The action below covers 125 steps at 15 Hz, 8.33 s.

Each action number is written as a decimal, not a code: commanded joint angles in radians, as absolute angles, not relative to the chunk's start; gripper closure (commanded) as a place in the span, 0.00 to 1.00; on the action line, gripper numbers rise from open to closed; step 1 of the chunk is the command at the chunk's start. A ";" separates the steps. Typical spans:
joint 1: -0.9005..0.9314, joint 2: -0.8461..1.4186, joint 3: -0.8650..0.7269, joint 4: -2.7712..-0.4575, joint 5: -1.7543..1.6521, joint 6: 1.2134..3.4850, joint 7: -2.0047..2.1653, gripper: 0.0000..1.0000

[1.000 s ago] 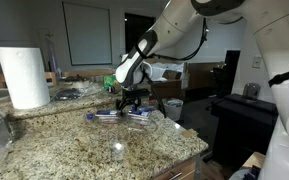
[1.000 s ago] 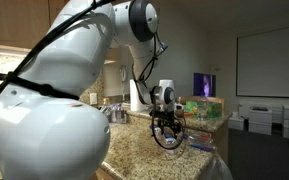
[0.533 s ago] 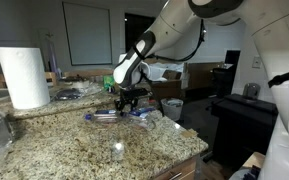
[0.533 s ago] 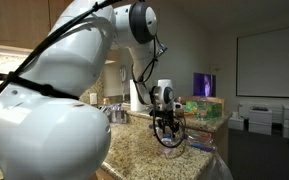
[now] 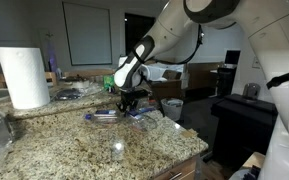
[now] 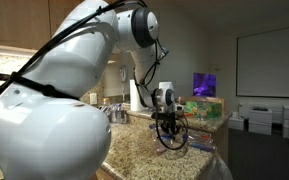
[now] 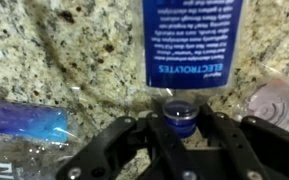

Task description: Put three bottles inside the bin on the floor

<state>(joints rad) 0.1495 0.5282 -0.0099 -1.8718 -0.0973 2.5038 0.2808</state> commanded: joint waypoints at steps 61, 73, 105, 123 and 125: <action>0.584 0.758 -0.891 -2.423 0.002 3.432 0.970 0.90; 0.560 0.677 -0.776 -2.408 0.428 3.375 0.582 0.90; 0.680 0.679 -0.815 -2.447 0.491 3.460 0.174 0.90; 0.796 0.685 -0.898 -2.536 0.472 3.459 0.089 0.90; 0.808 0.688 -0.907 -2.533 0.469 3.459 0.079 0.90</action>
